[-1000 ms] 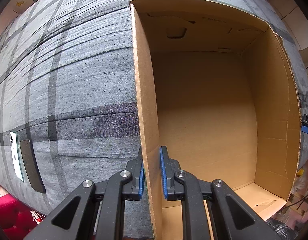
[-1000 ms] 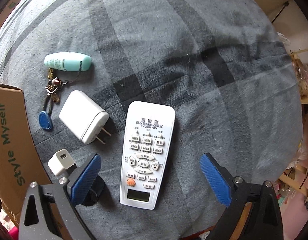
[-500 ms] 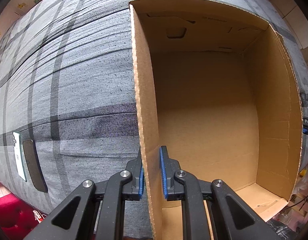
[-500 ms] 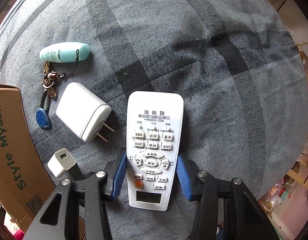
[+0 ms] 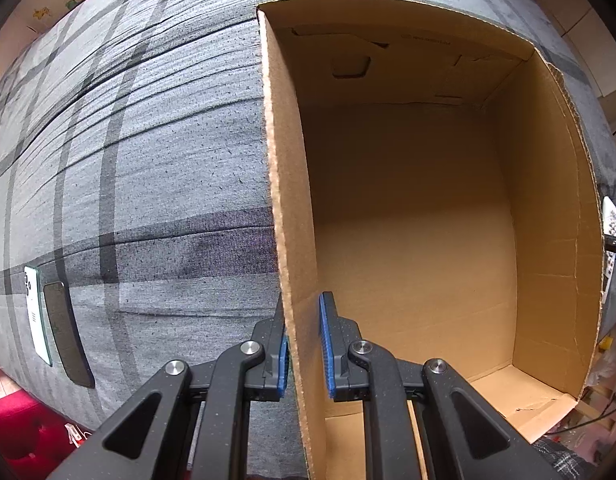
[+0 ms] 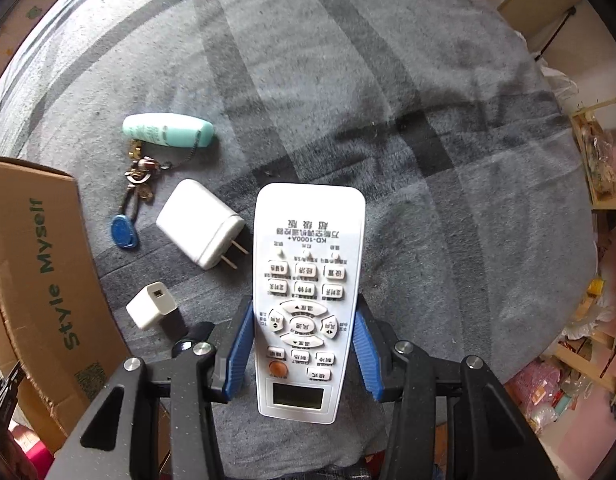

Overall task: Organize rigid objects
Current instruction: 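Grasp the white remote control with the right gripper, then carry the remote into the box and release it with the right gripper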

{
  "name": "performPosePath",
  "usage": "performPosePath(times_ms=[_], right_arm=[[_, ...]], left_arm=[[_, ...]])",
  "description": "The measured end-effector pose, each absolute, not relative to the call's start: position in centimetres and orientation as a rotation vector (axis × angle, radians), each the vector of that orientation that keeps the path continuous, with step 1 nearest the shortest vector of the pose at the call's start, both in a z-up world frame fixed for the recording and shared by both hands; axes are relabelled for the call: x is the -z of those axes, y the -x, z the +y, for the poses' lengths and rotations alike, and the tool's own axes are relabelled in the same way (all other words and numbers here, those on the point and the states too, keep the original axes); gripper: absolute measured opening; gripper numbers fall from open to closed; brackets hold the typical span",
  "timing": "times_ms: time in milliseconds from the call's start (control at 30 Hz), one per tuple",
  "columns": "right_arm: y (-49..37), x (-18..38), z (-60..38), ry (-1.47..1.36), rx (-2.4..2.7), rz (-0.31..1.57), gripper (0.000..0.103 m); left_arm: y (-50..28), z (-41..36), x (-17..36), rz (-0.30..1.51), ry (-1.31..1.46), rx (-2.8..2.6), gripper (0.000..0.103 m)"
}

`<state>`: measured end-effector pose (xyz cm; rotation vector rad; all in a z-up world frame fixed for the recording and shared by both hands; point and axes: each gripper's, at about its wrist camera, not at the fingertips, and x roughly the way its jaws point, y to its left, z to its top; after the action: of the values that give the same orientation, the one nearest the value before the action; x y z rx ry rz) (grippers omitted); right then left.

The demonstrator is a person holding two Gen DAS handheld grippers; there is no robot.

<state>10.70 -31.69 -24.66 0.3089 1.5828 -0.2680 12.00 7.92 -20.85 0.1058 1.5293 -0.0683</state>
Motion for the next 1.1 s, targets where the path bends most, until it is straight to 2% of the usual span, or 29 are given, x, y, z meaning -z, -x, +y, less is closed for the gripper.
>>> performPosePath(times_ms=[567,1100], right_arm=[[-11.7,15.1,-24.3,-0.161,0.102,1.472,0.050],[-13.4,11.7,-13.2,-0.044,-0.094,1.445,0.050]], left_arm=[[-11.5,8.4,20.4,1.500,-0.091,0.118,0.014],[-11.4,8.7,20.4,1.493,-0.084,0.149,0.014]])
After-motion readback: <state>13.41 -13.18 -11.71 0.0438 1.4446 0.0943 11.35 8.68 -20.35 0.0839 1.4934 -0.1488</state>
